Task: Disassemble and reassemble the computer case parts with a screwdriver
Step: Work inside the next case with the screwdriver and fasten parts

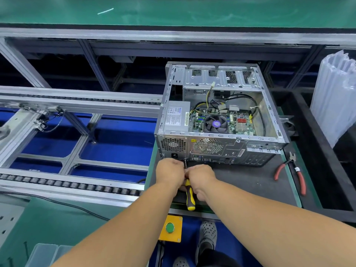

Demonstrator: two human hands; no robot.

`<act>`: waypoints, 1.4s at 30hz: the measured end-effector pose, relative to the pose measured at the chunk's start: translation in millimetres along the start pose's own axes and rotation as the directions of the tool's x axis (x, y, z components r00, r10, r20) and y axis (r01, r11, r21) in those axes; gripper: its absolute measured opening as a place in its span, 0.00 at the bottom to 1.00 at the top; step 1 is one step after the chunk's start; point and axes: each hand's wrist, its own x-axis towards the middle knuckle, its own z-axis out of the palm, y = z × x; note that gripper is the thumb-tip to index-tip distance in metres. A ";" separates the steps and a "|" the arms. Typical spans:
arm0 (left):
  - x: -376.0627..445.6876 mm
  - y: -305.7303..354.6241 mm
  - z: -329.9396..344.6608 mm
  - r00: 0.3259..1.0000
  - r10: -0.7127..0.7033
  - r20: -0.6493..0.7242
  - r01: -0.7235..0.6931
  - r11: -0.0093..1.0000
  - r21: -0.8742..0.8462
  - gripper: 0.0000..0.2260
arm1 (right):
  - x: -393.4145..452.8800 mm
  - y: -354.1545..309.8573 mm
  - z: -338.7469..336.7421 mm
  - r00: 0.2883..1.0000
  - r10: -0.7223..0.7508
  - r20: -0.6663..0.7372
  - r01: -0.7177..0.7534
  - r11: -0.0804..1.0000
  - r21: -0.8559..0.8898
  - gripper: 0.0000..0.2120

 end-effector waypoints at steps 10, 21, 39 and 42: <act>-75.7 -56.8 -48.8 0.867 -0.304 0.395 0.315 0.948 0.039 0.18 | 7.1 -1.7 8.2 0.980 0.158 0.123 -0.159 0.987 -0.005 0.16; -87.8 -62.6 -32.7 0.922 -0.180 0.342 0.275 0.928 -0.252 0.05 | -2.9 -6.2 5.8 0.998 0.036 0.046 -0.025 0.974 -0.226 0.04; -85.2 -66.6 -29.4 0.833 -0.228 0.504 0.482 0.746 -0.460 0.13 | -10.2 -21.1 7.6 0.984 0.142 0.105 -0.086 0.905 -0.417 0.14; -83.8 -71.0 -23.6 0.924 -0.141 0.356 0.276 0.888 -0.367 0.05 | -3.7 -26.1 4.8 1.000 -0.028 -0.011 0.016 0.805 -0.593 0.12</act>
